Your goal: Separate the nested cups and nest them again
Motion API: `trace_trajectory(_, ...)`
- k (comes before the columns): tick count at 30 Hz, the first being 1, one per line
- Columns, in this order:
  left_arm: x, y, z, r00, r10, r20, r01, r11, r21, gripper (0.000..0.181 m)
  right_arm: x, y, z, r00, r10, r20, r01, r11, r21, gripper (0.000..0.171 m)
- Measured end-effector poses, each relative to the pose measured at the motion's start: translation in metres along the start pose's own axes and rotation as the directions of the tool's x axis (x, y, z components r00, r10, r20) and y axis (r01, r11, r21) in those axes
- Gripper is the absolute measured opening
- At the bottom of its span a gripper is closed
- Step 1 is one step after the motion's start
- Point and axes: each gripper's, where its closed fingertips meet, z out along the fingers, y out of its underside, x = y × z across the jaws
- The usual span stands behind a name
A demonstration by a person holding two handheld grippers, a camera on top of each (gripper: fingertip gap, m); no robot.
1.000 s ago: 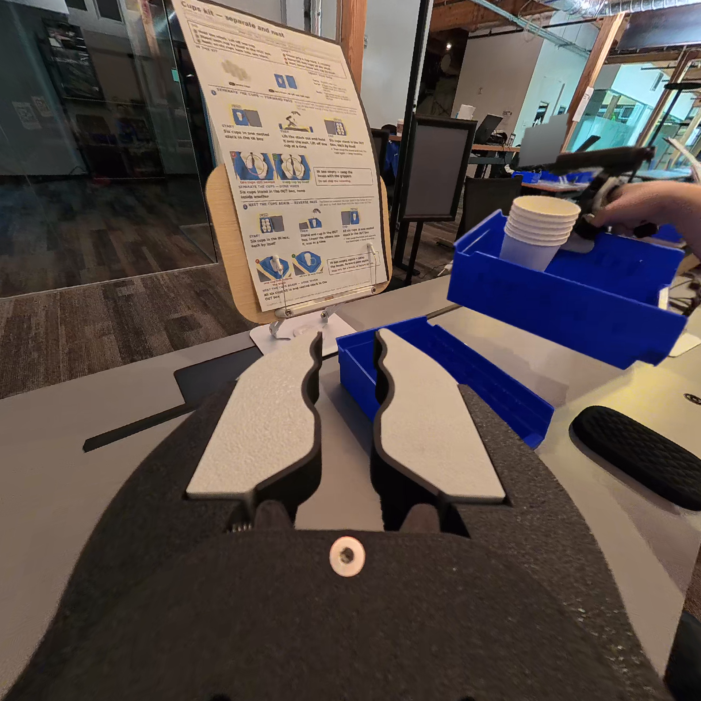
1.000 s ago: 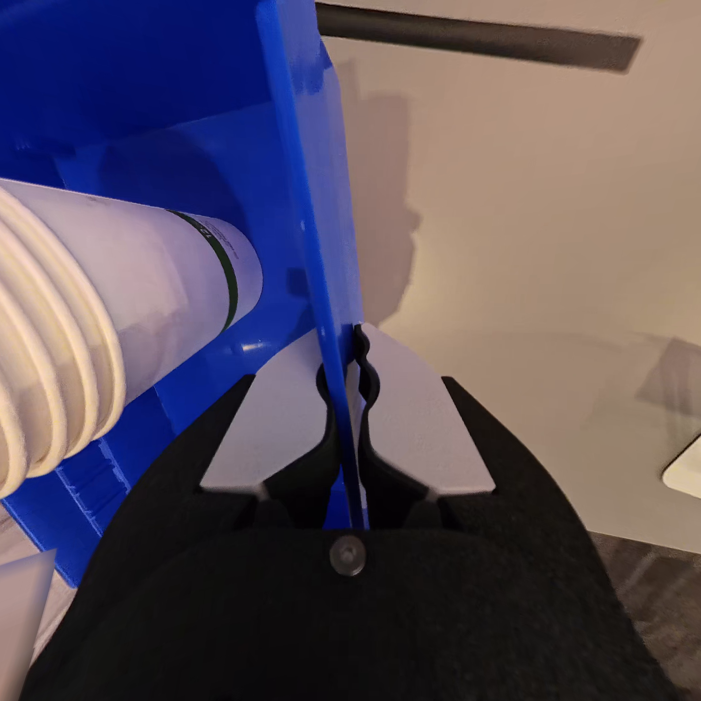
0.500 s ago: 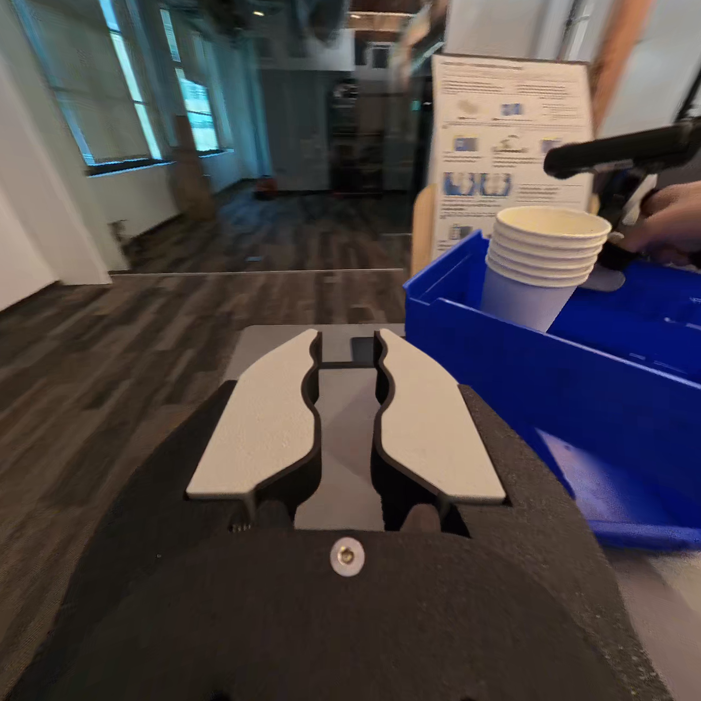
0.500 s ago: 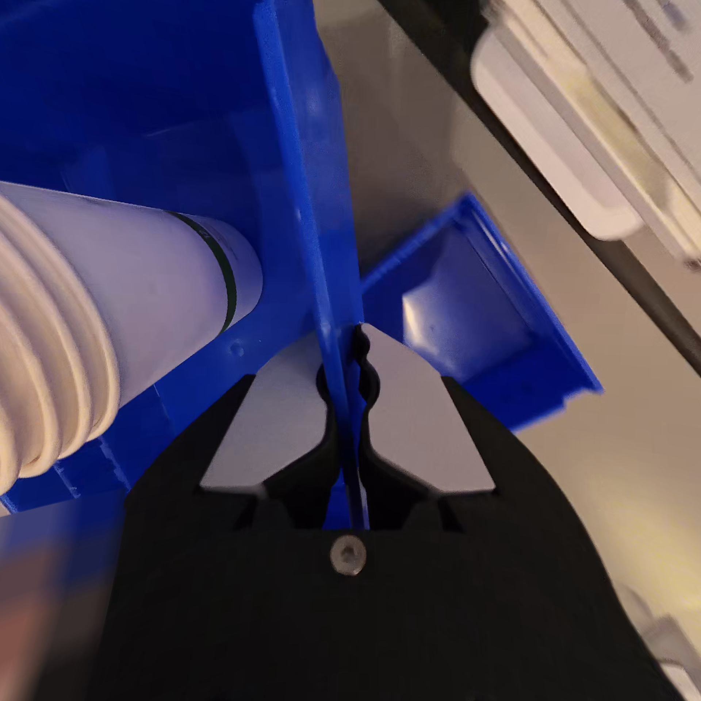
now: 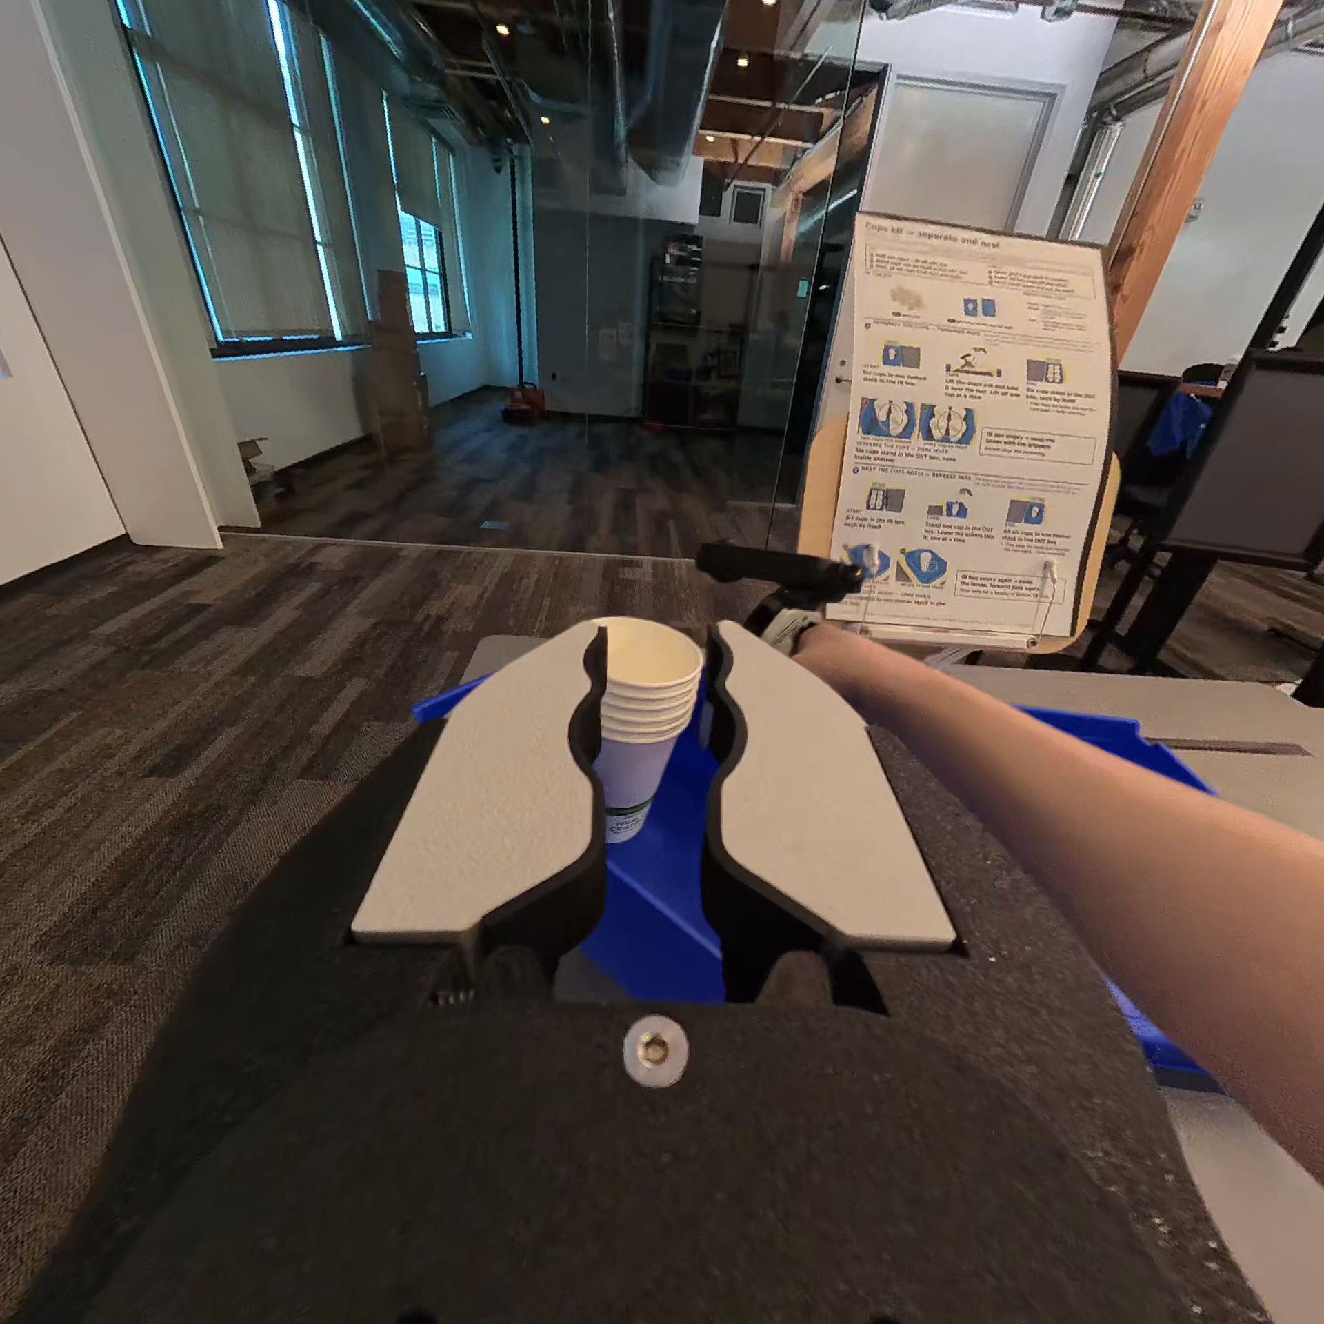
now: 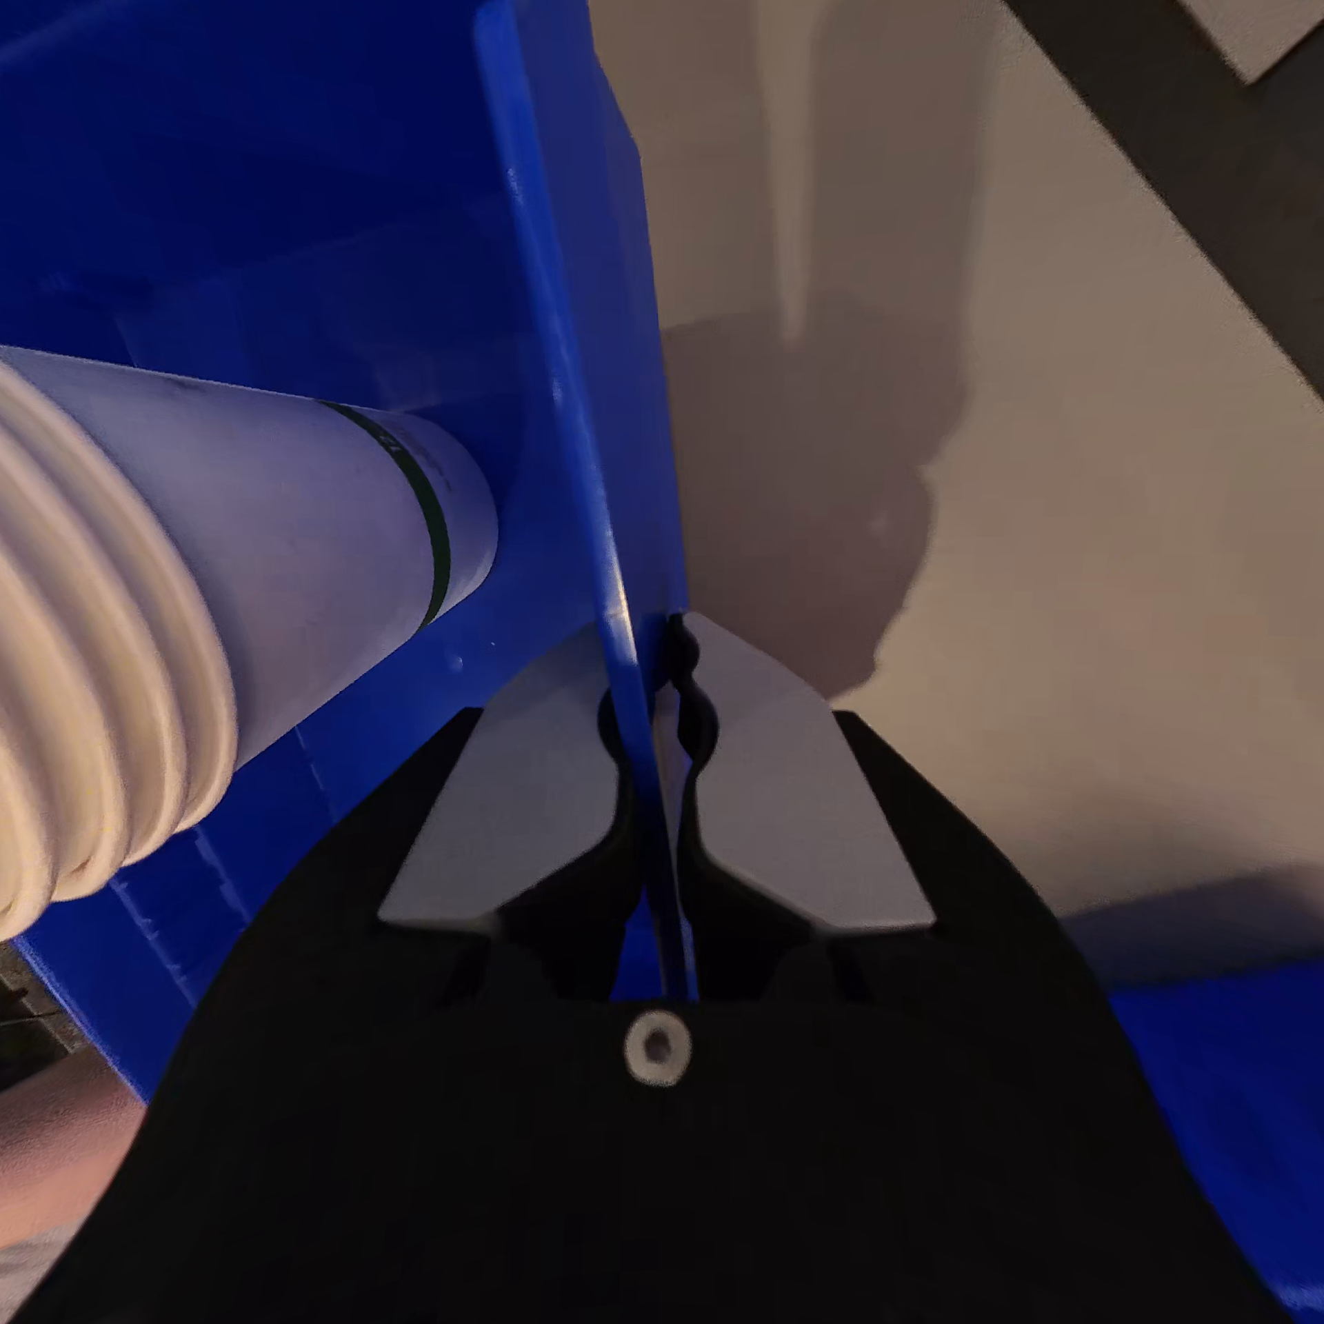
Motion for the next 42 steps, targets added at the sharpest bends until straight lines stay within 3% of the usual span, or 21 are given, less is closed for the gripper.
trace_trajectory(8,0.008,0.002,0.010,0.998,-0.005,-0.070,0.005,1.000,-0.008,0.026,0.023,0.001,0.045,0.997,0.050,-0.055,-0.050,0.999,0.004,0.005)
trace_trajectory(13,0.015,0.007,0.015,0.994,0.010,-0.107,-0.014,0.999,-0.035,0.026,0.031,0.001,0.048,0.988,-0.039,-0.151,0.042,0.999,0.016,0.006)
trace_trajectory(17,0.018,0.008,0.015,0.992,0.010,-0.126,-0.015,0.999,-0.040,0.027,0.016,-0.023,0.003,0.985,-0.085,-0.150,0.123,0.955,0.270,0.014)
trace_trajectory(19,0.019,0.008,0.014,0.991,0.009,-0.136,-0.015,0.999,-0.041,0.027,0.014,-0.016,-0.044,0.946,-0.170,-0.274,0.262,0.902,0.344,0.021)
trace_trajectory(21,0.021,0.009,0.014,0.989,0.008,-0.150,-0.015,0.999,-0.043,0.027,0.030,0.022,-0.092,0.879,-0.207,-0.430,0.353,0.889,0.293,0.049)
trace_trajectory(23,0.025,0.009,0.014,0.986,0.010,-0.164,-0.017,0.999,-0.047,0.027,0.069,0.077,-0.137,0.819,-0.172,-0.548,0.343,0.912,0.226,0.061)
trace_trajectory(26,0.035,0.011,0.015,0.982,0.033,-0.188,-0.045,0.997,-0.060,0.028,0.163,0.183,-0.191,0.729,0.058,-0.682,0.103,0.976,0.193,0.072)
trace_trajectory(28,0.044,0.010,0.016,0.977,0.054,-0.205,-0.067,0.996,-0.058,0.028,0.211,0.251,-0.193,0.717,0.193,-0.670,-0.085,0.978,0.190,0.074)
trace_trajectory(31,0.056,0.010,0.018,0.970,0.083,-0.228,-0.098,0.993,-0.058,0.028,0.247,0.326,-0.160,0.739,0.299,-0.604,-0.286,0.951,0.120,0.075)
trace_trajectory(33,0.062,0.010,0.018,0.966,0.099,-0.240,-0.117,0.991,-0.062,0.028,0.253,0.346,-0.134,0.783,0.313,-0.537,-0.326,0.942,0.074,0.070)
trace_trajectory(35,0.067,0.010,0.019,0.963,0.109,-0.246,-0.128,0.990,-0.060,0.028,0.241,0.345,-0.114,0.865,0.353,-0.357,-0.351,0.933,0.073,0.022)
trace_trajectory(36,0.069,0.009,0.019,0.962,0.114,-0.249,-0.132,0.989,-0.060,0.028,0.246,0.346,-0.114,0.861,0.372,-0.347,-0.367,0.927,0.083,0.014)
trace_trajectory(42,0.079,0.012,0.027,0.956,0.135,-0.260,-0.160,0.984,-0.078,0.028,0.279,0.365,-0.131,0.859,0.443,-0.257,-0.439,0.895,0.076,0.006)
